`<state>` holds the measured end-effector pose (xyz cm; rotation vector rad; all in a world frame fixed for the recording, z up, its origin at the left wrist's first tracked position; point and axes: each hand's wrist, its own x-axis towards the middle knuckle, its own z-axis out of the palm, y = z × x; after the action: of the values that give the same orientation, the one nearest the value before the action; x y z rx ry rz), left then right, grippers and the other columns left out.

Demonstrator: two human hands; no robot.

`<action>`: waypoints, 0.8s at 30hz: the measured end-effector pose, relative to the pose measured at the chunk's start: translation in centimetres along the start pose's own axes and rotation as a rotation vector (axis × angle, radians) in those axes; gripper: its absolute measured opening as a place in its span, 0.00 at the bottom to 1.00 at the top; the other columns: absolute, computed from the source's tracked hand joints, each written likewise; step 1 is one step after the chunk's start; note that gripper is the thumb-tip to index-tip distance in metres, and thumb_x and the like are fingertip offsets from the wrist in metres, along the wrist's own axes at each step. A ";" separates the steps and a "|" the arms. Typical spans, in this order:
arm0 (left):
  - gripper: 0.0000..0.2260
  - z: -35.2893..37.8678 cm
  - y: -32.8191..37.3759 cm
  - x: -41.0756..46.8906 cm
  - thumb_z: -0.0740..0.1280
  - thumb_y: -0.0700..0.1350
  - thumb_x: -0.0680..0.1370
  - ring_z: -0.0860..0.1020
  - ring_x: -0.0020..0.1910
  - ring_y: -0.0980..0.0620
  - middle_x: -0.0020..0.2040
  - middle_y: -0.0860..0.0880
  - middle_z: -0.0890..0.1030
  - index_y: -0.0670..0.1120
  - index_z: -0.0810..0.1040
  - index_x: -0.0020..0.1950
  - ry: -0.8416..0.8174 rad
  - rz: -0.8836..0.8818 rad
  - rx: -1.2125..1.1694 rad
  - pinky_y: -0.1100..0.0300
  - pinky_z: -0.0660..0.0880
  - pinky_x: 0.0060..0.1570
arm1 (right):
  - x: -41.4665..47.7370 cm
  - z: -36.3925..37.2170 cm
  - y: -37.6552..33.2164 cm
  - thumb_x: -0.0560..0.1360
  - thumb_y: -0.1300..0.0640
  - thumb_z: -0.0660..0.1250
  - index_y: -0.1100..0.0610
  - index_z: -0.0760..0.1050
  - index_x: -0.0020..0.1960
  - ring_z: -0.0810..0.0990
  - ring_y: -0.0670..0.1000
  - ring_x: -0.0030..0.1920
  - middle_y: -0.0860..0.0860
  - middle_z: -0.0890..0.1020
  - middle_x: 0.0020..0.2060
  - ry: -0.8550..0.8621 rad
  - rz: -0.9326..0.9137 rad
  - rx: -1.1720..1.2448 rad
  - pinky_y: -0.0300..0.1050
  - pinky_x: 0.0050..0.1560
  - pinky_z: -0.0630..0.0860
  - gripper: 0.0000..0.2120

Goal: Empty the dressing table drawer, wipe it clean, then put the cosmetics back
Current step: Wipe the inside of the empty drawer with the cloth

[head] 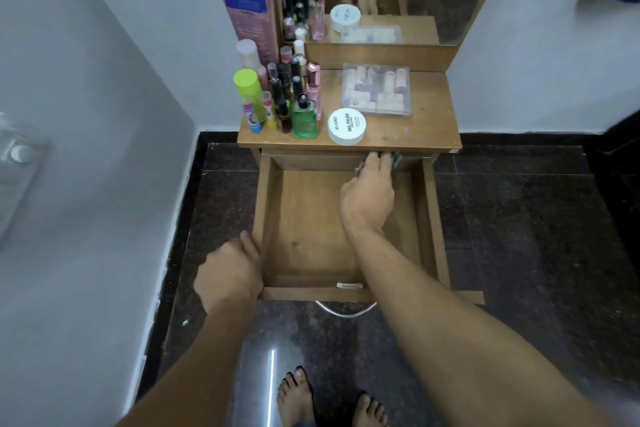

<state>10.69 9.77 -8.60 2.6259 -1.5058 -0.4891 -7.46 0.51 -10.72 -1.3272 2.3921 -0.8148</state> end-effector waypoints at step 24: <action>0.24 -0.7 -0.2 0.5 0.50 0.58 0.84 0.81 0.49 0.38 0.50 0.43 0.83 0.48 0.83 0.53 -0.105 -0.041 -0.051 0.49 0.76 0.50 | -6.5 -9.6 0.5 0.80 0.66 0.66 0.46 0.83 0.57 0.85 0.58 0.56 0.51 0.86 0.54 0.055 0.305 1.008 0.60 0.52 0.83 0.16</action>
<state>11.30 9.42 -8.11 2.6347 -1.4500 -0.6696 -9.10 9.46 -3.45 -0.5163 1.6764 -1.6323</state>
